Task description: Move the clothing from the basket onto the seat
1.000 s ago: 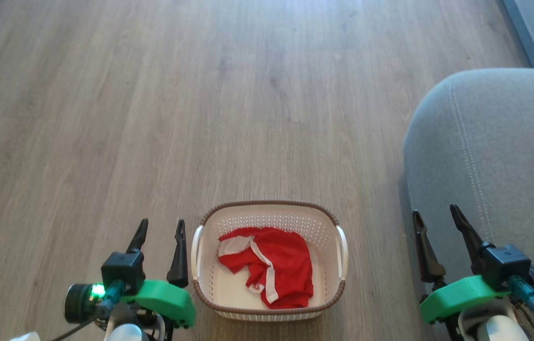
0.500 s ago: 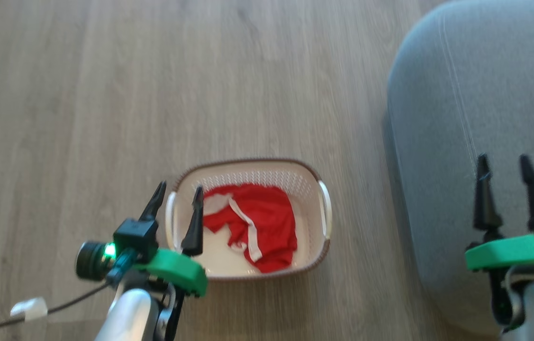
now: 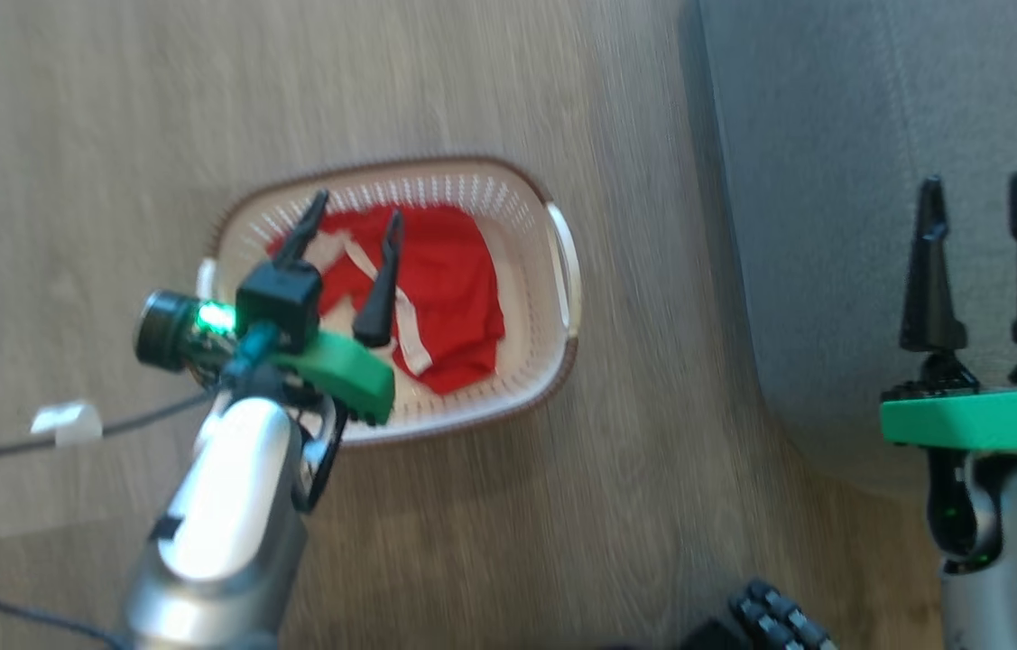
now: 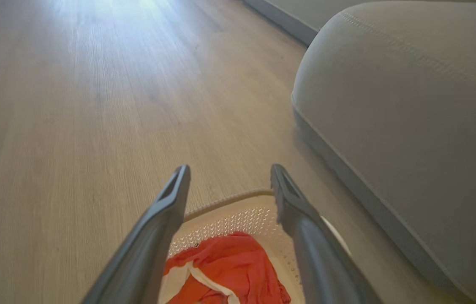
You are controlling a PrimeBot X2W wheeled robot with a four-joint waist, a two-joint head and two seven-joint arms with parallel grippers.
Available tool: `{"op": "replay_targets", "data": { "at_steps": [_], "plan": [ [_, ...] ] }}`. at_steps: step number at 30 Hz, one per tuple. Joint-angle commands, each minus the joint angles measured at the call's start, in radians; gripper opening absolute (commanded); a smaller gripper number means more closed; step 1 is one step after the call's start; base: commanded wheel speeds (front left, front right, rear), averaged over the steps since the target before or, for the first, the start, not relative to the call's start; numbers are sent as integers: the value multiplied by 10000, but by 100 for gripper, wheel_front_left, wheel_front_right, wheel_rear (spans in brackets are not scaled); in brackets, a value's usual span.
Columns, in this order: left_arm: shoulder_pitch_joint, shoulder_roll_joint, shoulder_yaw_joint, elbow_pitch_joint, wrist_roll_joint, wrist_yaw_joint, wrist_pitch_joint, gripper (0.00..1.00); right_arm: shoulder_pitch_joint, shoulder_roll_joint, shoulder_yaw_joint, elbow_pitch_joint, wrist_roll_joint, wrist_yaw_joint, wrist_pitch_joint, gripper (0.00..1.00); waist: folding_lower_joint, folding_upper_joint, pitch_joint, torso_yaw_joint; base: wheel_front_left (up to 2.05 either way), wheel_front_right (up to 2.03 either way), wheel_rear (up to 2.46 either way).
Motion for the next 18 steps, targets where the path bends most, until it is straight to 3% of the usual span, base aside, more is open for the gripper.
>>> {"op": "replay_targets", "data": {
  "at_steps": [1, 11, 18],
  "plan": [
    [-243, 49, 327, 80, 149, -12, -51, 100, -127, -64, 337, -462, 31, -2, -65, 100, -2, 0, 1272, -505, 0, 0, 0],
    [-2844, 49, 215, 4255, 510, -404, -51, 100, -244, -64, 1275, -1432, -49, -2, -65, 100, -2, 0, 3481, -533, 0, 0, 0],
    [-4972, 138, -727, 6799, 1120, -728, -51, 100, -457, -64, 1873, -2261, -134, -2, -65, 100, -2, 0, 4555, -652, 0, 0, 0]
  ]
}}
